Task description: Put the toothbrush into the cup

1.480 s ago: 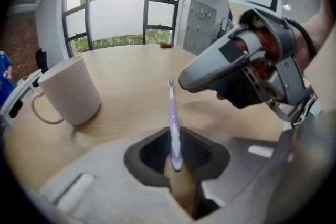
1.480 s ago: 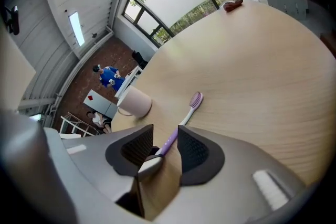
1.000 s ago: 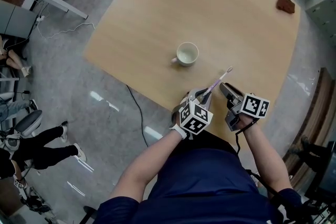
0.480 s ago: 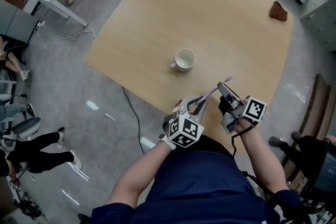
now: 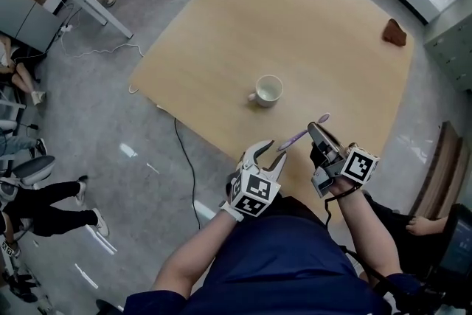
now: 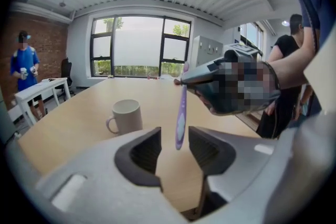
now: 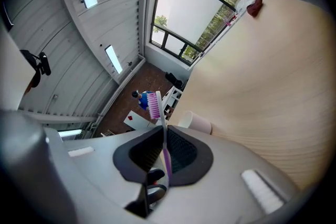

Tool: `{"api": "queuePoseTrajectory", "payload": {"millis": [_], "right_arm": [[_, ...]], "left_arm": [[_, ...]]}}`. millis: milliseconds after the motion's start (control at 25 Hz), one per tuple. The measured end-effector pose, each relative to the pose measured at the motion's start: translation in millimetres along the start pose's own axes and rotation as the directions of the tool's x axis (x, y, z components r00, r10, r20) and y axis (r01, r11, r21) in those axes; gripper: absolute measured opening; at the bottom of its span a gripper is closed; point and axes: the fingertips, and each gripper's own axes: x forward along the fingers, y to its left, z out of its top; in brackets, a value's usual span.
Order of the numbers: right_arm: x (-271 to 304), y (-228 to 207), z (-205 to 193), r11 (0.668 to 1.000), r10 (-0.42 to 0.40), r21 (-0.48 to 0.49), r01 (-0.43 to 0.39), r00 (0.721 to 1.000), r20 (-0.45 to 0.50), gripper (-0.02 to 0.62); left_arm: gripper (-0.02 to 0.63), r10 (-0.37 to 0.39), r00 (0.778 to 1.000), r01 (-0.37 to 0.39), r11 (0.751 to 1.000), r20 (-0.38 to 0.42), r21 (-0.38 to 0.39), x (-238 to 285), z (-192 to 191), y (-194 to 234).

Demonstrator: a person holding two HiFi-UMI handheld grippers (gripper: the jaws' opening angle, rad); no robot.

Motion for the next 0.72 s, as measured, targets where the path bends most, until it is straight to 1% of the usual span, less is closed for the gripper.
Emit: {"api": "queuePoseTrajectory", "payload": {"millis": [120,280,440,720], "right_arm": [[3,6,7,1.0,-0.001,-0.025,0.002,1.0,0.02,0.031],[11,19,39,0.996,-0.003,-0.085,0.008,0.998,0.058,0.031],[26,32,74,0.99,0.012,-0.143,0.001,0.996,0.089,0.031],[56,41,105,0.979,0.028,-0.205,-0.007,0.994,0.103,0.031]], "left_arm": [[0.16,0.037,0.999,-0.038,0.997,-0.01,-0.074,-22,-19,15],[0.141,0.107,0.993,-0.113,0.979,-0.041,-0.169,-48,-38,31],[0.141,0.156,0.987,-0.162,0.962,-0.047,-0.218,-66,-46,41],[0.141,0.208,0.977,-0.214,0.941,-0.05,-0.261,-80,-57,58]]}}
